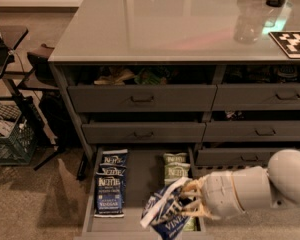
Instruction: Pick blue chip bag from bottom drawer and place on counter
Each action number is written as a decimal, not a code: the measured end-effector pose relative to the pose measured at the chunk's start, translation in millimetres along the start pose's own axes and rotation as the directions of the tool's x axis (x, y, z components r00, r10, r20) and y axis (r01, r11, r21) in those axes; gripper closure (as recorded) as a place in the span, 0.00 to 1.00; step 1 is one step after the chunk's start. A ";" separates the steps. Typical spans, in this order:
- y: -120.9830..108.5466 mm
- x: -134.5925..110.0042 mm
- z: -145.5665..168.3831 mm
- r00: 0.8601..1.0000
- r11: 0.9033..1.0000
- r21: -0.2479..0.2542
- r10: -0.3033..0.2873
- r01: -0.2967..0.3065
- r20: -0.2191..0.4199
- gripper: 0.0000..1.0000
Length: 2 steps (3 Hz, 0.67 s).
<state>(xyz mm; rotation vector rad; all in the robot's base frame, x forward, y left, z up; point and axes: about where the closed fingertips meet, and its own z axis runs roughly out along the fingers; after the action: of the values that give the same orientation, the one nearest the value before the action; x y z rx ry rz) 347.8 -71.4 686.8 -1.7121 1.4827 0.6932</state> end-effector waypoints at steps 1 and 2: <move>-39.6 -38.2 -13.1 0.996 0.994 0.054 -0.091 0.092 -0.018 1.00; -65.2 -84.0 -32.3 0.981 0.974 0.119 -0.185 0.190 -0.053 1.00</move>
Offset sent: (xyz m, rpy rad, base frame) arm 0.0650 0.0350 0.1687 -0.0602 -0.3853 -0.0159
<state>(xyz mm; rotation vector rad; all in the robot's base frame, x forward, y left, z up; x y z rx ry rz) 394.1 -47.0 784.8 -1.7526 1.3409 0.4589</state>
